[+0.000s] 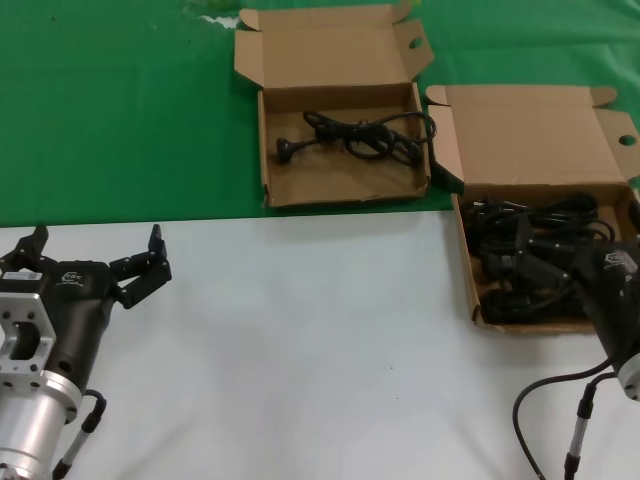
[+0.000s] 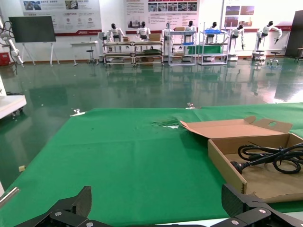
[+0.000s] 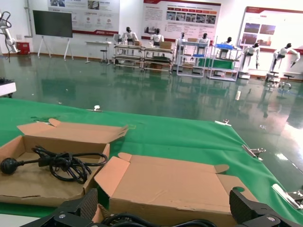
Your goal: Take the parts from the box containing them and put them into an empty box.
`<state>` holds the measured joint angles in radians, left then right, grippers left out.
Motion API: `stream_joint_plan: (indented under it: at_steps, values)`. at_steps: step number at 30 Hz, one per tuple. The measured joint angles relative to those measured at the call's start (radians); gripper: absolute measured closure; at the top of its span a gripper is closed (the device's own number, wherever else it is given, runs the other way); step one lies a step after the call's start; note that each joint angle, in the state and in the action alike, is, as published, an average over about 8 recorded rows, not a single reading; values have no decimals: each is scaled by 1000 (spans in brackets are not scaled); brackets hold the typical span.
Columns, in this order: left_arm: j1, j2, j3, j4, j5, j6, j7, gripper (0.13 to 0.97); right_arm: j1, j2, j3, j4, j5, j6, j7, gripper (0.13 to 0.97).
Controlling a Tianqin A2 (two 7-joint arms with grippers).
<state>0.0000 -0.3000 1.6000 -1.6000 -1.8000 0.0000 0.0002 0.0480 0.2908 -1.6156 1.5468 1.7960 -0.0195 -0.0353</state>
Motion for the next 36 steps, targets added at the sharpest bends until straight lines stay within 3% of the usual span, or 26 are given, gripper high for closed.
stream_joint_plan:
  at_steps: [36]
  values:
    - [0,0,0,0,0,0,0,132,0,0,0,0,0,0,0,129]
